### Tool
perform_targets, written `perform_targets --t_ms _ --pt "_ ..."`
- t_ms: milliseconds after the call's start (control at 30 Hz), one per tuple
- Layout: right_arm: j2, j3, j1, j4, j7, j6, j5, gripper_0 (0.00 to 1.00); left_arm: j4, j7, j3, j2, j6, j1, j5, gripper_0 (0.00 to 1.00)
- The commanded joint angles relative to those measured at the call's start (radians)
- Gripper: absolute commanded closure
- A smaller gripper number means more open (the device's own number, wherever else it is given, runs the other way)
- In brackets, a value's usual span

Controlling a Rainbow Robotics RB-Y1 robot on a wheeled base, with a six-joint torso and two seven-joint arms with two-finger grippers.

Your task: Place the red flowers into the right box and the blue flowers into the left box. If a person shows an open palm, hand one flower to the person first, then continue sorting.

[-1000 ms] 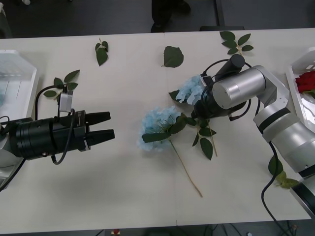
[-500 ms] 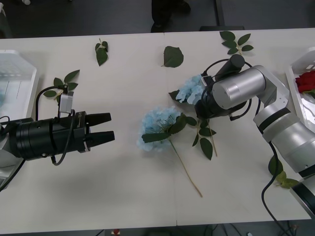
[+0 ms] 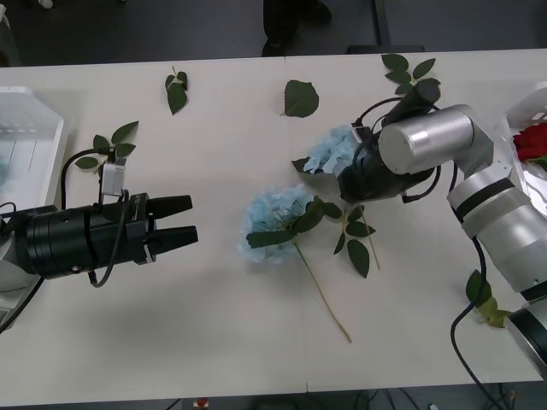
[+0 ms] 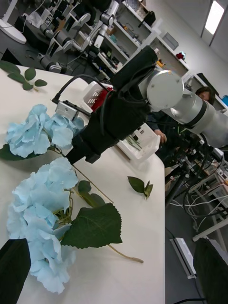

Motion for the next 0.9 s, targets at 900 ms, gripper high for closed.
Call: perform_targets --t_ms 900 --pt "-0.050 -0.302 -0.195 -0.026 0.864 0.081 -1.157 1.00 -0.004 0.032 0.016 -0.073 -0.020 -0.088 0.033 0.00"
